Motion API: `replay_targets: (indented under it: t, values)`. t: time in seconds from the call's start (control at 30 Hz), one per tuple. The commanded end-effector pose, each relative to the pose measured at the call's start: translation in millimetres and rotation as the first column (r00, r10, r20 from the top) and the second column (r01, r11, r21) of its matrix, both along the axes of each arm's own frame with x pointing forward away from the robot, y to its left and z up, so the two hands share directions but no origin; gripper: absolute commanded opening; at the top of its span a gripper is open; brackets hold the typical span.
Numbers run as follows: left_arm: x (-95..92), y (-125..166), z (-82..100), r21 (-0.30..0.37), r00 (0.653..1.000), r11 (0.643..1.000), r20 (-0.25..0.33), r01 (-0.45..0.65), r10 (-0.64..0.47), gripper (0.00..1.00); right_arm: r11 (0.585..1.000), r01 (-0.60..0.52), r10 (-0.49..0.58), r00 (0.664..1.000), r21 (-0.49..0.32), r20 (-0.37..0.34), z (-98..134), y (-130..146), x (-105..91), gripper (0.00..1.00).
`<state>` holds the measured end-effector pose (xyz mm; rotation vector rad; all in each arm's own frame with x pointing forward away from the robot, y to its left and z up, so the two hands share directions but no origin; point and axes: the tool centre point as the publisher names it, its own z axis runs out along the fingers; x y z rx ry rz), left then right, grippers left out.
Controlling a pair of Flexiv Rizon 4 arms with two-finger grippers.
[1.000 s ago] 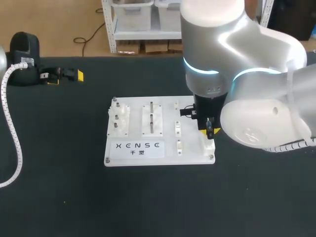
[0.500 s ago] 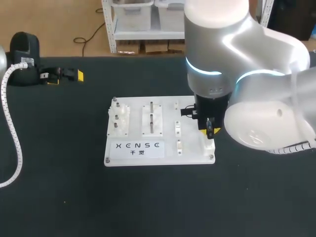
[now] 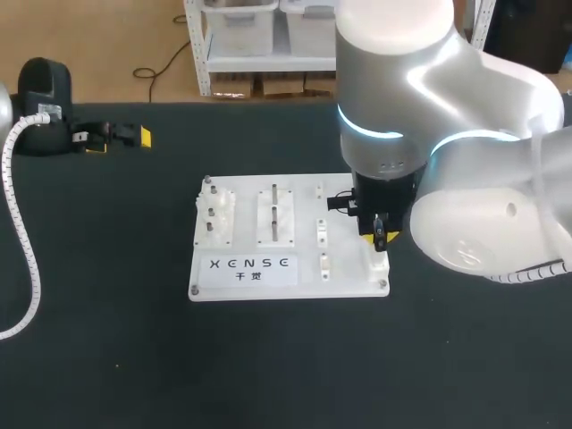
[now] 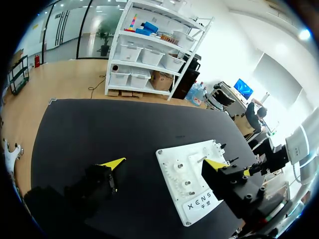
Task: Insert the USB connector, Ethernet cable, and multi-pin plug into their matching sockets one by one.
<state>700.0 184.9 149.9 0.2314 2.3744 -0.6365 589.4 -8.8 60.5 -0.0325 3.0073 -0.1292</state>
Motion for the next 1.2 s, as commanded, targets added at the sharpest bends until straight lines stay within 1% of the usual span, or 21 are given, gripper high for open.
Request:
replay_targets:
  t: [0.03, 0.63, 0.93, 0.97, 1.2]
  values:
    - [0.0, 0.0, 0.0, 0.0, 1.0, 1.0, 0.0, 0.0, 0.0, 1.0, 1.0, 0.003, -0.003, 1.0, 0.003, 0.009, -3.4, -1.0, -2.6, 0.0]
    - [0.0, 0.0, 0.0, 0.0, 1.0, 1.0, 0.0, 0.0, 0.0, 1.0, 1.0, 0.009, -0.009, 1.0, 0.008, 0.014, -1.8, -5.3, -3.0, 0.0]
    - [0.0, 0.0, 0.0, 0.0, 1.0, 1.0, 0.0, 0.0, 0.0, 1.0, 0.999, 0.008, -0.008, 1.0, 0.039, 0.011, -1.6, -8.2, -5.7, 0.0]
    - [0.0, 0.0, 0.0, 0.0, 1.0, 1.0, 0.0, 0.0, 0.0, 1.0, 0.999, 0.003, -0.004, 1.0, 0.052, 0.006, -1.4, -8.2, -5.9, 0.0]
    - [0.0, 0.0, 0.0, 0.0, 1.0, 1.0, 0.0, 0.0, 0.0, 1.0, 0.999, 0.003, -0.004, 1.0, 0.049, 0.012, -1.1, -9.3, -6.2, 0.0]
